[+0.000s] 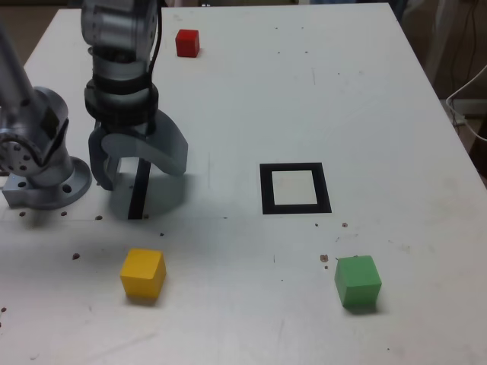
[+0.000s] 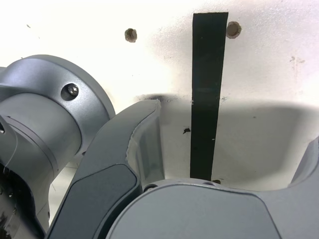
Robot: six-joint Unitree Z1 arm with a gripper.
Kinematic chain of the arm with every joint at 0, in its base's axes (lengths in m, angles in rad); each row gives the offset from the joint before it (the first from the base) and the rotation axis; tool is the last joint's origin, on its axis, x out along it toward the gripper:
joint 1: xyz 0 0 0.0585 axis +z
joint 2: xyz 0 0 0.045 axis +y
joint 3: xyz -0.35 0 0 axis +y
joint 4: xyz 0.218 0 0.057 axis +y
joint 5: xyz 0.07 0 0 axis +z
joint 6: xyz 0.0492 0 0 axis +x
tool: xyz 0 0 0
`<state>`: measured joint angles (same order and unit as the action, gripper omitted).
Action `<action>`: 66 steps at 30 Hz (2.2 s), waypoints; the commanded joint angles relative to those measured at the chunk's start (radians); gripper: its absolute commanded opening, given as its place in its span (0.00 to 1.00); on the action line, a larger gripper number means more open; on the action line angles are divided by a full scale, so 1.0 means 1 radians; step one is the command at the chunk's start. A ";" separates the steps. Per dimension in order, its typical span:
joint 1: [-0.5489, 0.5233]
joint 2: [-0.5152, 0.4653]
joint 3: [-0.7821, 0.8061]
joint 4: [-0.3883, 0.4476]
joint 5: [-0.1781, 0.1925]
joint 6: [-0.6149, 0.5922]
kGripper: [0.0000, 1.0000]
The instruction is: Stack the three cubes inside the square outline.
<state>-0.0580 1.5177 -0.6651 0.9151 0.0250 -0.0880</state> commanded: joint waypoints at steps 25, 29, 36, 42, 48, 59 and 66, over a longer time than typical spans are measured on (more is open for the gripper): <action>0.440 0.068 -0.377 0.289 0.205 0.366 0.99; 0.500 0.105 -0.426 0.297 0.198 0.427 0.99; 0.645 0.152 -0.475 0.284 0.179 0.518 0.99; 0.784 0.199 -0.528 0.286 0.171 0.592 0.99; 0.859 0.243 -0.610 0.300 0.176 0.635 0.99; 0.997 0.415 -0.829 0.365 0.189 0.741 0.98; 1.023 0.471 -0.921 0.364 0.237 0.807 0.98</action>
<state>0.9582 1.9724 -1.5729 1.2817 0.2518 0.7066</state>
